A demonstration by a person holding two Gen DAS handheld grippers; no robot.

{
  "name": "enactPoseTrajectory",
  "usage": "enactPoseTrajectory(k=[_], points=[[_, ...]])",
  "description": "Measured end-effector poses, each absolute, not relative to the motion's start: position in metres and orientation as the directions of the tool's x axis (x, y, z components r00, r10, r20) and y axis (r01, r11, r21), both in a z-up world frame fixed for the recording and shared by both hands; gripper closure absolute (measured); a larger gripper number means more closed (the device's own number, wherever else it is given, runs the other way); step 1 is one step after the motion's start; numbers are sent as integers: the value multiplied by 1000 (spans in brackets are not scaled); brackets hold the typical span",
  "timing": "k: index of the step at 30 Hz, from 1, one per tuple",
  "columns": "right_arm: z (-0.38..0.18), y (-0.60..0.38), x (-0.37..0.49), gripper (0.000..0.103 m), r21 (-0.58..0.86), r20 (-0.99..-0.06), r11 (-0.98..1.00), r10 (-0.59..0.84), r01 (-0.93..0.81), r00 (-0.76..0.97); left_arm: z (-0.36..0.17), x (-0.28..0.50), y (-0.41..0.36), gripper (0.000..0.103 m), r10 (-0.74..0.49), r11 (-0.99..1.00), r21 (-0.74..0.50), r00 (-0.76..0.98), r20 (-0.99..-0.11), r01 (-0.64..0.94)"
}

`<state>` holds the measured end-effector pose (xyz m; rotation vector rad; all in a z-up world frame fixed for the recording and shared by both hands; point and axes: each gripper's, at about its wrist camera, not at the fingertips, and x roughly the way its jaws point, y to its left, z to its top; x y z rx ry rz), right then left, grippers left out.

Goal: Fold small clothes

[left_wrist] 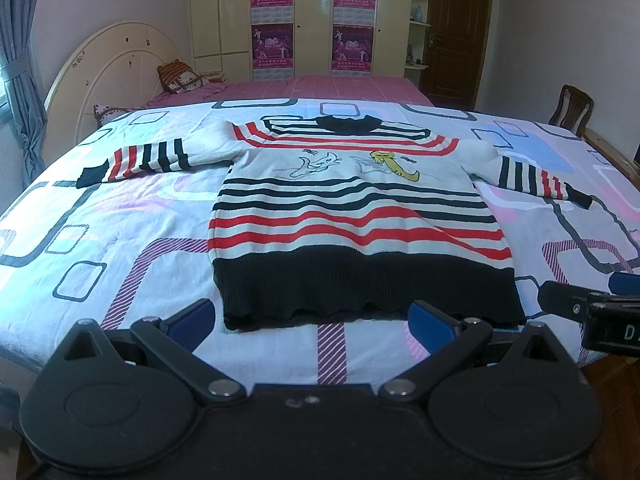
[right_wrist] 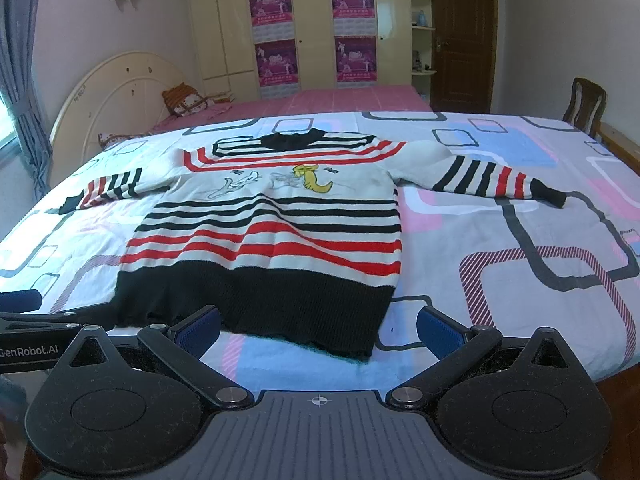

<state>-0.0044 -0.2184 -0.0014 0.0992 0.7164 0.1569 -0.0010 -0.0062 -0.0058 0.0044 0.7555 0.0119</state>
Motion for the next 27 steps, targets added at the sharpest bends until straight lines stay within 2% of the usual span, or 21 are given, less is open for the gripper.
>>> enactPoseTrajectory(k=[27], points=[[-2,-221,-3,0,142,-650,985,170,-102,740,-7,-3,-3,0,19,1000,20,722,-692,-8]])
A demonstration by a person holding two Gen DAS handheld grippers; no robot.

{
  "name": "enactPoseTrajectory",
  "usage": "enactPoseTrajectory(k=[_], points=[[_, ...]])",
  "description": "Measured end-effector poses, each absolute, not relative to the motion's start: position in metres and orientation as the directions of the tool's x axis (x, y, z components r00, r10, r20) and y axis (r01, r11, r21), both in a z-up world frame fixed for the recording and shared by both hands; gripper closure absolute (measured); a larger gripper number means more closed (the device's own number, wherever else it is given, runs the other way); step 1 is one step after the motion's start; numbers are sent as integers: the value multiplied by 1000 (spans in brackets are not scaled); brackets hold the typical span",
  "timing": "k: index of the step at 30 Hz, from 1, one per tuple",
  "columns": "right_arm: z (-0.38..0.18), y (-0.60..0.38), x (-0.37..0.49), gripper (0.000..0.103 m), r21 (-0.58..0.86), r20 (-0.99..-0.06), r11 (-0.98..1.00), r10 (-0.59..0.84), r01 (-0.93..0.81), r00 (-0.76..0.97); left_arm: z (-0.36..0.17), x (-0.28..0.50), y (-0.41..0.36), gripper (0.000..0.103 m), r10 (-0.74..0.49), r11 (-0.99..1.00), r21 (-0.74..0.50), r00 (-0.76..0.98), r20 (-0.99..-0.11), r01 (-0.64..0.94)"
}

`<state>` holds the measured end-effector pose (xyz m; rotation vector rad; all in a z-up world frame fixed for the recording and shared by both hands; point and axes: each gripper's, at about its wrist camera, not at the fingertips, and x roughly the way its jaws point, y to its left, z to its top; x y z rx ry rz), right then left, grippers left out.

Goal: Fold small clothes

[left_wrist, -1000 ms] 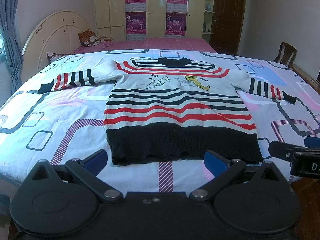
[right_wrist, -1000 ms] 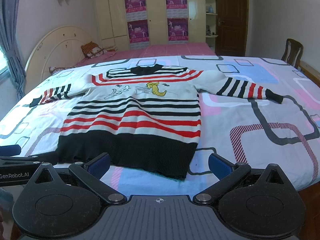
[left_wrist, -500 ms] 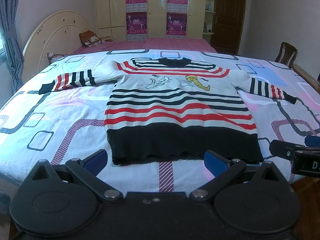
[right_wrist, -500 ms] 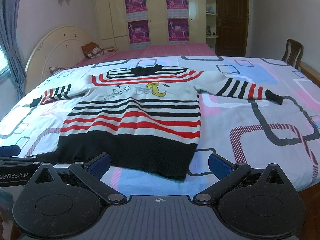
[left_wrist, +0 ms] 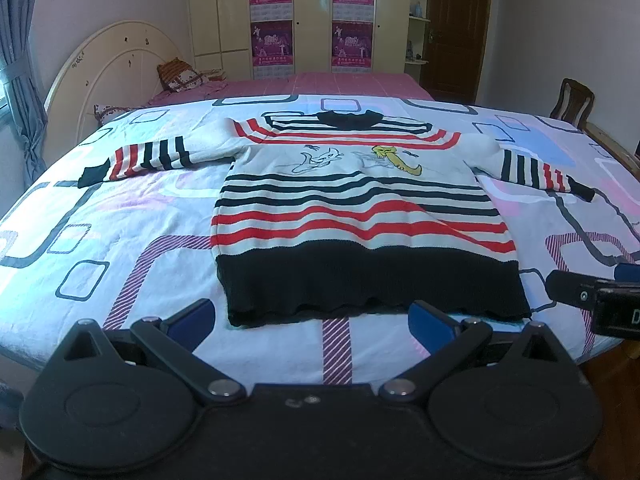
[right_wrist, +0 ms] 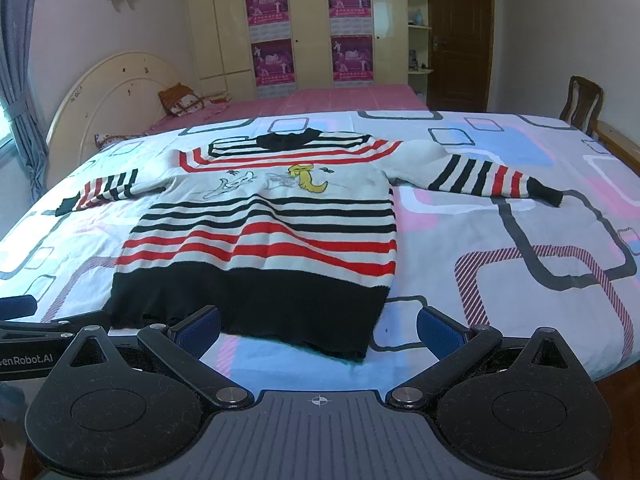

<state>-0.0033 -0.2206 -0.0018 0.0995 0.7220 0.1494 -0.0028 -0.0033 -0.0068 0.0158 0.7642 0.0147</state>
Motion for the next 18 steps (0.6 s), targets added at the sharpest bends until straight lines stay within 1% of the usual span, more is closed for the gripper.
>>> enactPoseTrajectory(k=[18], points=[[-7,-215,6,0,146,-660,984,174,-102,731,-11,8,2,0,13,1000,9,707,-707,-10]])
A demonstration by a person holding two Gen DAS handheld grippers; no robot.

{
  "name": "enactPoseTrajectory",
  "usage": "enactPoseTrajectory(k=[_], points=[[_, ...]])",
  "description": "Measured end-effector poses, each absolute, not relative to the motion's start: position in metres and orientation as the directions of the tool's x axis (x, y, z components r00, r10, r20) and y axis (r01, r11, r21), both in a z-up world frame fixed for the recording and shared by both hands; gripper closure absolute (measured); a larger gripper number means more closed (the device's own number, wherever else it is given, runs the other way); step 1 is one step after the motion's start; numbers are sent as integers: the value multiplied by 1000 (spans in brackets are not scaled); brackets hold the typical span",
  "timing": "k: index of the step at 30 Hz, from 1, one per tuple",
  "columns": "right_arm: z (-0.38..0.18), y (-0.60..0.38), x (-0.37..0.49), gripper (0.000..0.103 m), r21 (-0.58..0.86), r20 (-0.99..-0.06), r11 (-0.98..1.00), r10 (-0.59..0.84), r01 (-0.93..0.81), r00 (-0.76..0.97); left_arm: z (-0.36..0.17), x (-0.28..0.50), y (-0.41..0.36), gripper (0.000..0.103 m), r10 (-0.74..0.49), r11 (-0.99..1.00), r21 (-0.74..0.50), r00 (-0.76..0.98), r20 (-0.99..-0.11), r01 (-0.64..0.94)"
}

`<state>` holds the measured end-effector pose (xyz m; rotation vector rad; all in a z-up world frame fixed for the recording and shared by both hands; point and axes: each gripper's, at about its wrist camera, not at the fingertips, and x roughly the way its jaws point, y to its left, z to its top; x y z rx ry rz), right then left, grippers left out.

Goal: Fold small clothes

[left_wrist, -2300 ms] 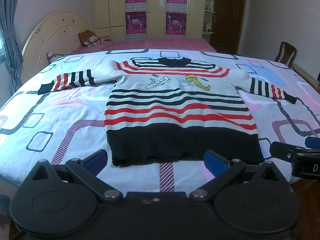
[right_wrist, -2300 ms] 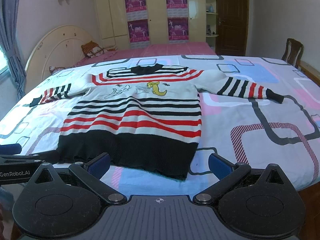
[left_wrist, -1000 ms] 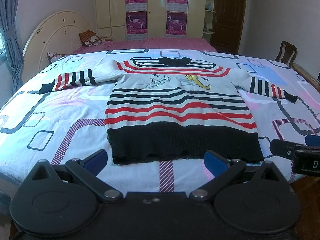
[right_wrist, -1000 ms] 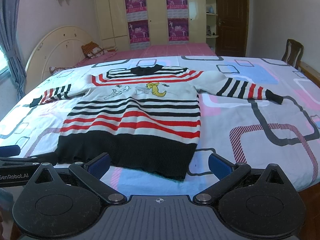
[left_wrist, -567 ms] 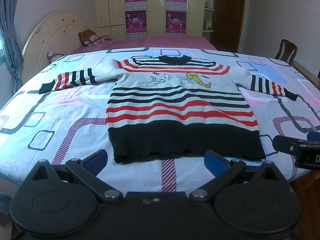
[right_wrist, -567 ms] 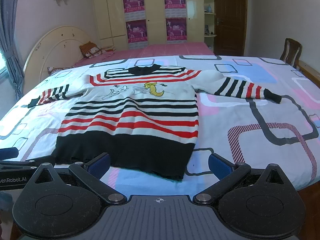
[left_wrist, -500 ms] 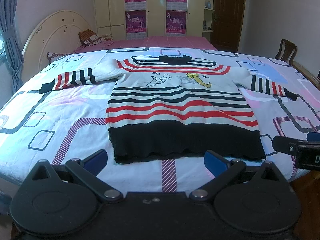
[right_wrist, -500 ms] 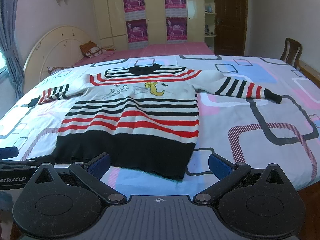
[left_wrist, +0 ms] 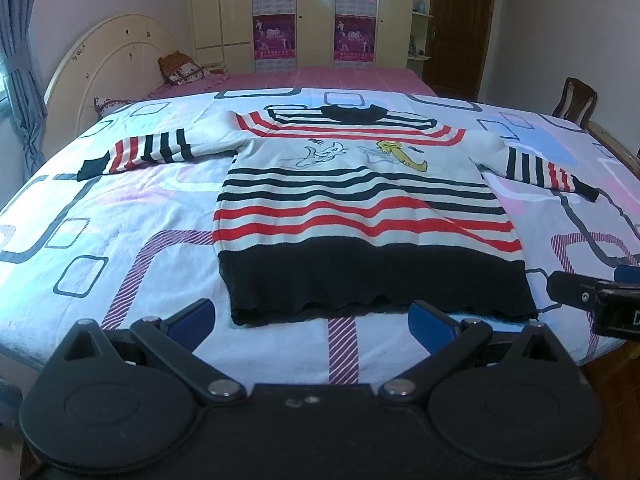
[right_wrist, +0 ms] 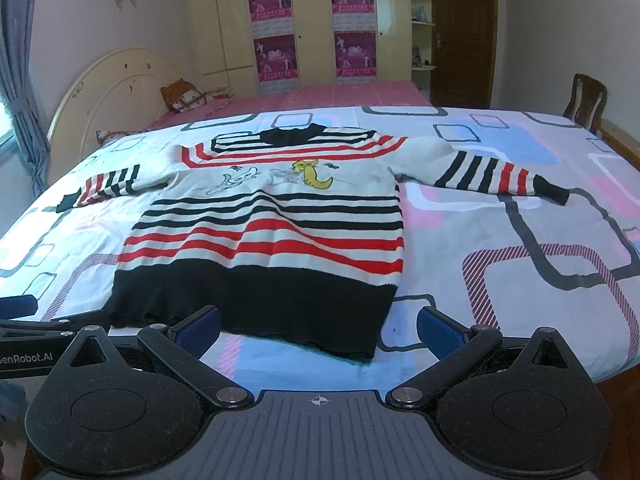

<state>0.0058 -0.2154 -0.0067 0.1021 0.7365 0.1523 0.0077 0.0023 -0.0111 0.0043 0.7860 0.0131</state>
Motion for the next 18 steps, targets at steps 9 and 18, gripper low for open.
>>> enactPoseTrajectory(k=[9,18], points=[[-12,-224,36,0,153,-669,987,146,-58,729,-10,46,4,0,-8,1000,0,710,-704,11],[-13,-228,99,0,132,-664,991,76,17,744,-12,115,-4,0,-104,993,-31,719,-687,113]])
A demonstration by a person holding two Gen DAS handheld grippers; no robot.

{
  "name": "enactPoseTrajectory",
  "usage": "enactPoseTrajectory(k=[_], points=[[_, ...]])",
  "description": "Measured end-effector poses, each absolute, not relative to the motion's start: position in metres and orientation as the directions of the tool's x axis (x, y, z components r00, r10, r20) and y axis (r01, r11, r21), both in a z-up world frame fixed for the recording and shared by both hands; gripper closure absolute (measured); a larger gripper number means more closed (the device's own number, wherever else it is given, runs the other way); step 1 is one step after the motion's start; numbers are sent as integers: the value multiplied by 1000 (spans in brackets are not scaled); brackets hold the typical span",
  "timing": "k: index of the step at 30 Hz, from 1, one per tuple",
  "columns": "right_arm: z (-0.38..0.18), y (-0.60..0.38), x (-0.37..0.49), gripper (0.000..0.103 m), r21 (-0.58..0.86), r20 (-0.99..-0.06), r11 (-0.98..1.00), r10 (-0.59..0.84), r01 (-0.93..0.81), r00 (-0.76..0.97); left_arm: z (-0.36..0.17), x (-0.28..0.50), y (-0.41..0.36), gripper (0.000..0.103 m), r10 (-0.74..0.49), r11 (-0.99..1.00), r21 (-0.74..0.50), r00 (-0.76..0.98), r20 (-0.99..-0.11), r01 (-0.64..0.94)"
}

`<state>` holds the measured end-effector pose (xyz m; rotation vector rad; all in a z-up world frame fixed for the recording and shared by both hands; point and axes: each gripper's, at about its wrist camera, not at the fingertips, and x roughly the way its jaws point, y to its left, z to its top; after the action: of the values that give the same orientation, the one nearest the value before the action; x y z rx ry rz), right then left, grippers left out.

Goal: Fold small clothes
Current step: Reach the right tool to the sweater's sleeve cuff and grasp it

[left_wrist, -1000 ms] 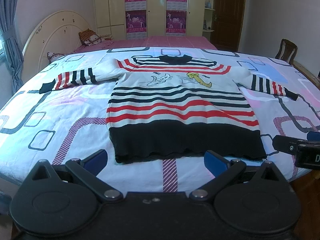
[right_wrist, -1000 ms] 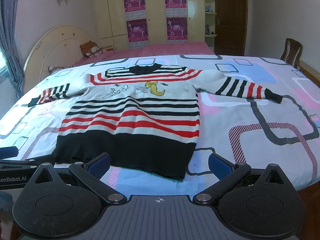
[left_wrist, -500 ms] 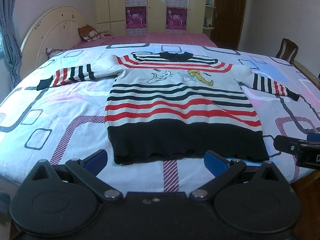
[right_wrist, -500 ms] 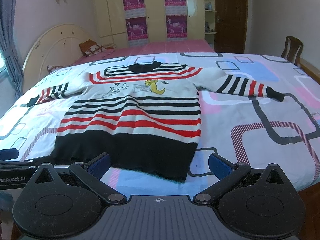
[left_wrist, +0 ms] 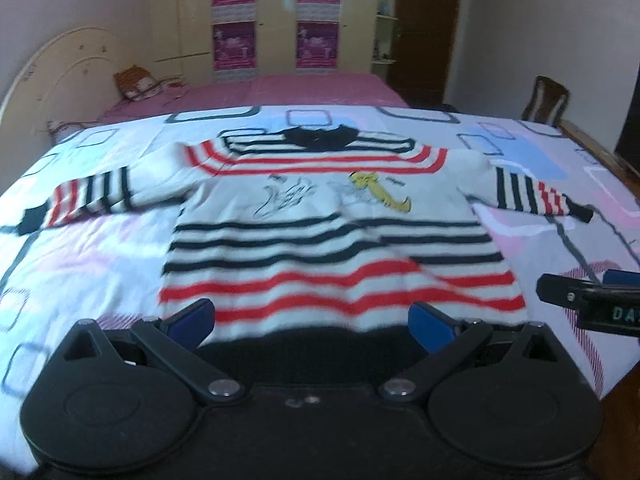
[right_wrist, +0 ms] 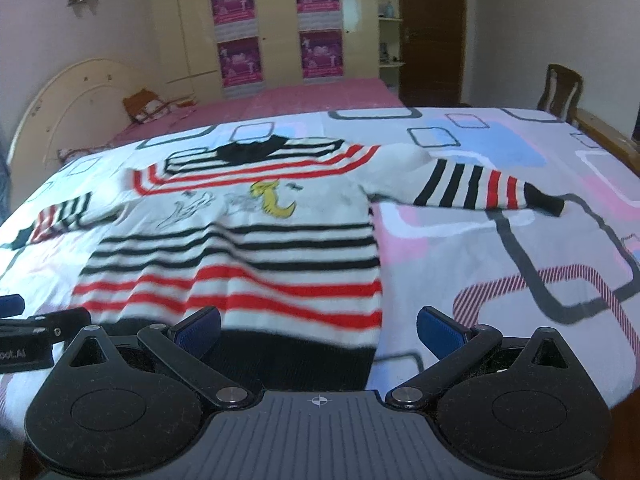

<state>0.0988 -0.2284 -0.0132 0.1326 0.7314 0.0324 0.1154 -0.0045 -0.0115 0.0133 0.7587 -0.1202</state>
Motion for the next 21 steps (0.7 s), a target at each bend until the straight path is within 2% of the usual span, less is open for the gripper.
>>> enactPoseTrajectory(k=[7,12,16,21], points=[[-16,-238,144,0,122,-660,987,5,101,751,-16,170,-6,0,-165,983,-58,694,-700,175],[-21,-260,168,0,107,-669,984,-36,143,743,-27,199,-24,0,-166,981,-48,676,-718,189],[-32,-306,192,0,162,-668,970,-28,182,744,-39,223,-49,5,-193,972,-50,665,-722,228],[-55,-387,230,0,196,-675,935,-89,295,732,-52,259,-86,12,-210,968,-64,644,-736,242]])
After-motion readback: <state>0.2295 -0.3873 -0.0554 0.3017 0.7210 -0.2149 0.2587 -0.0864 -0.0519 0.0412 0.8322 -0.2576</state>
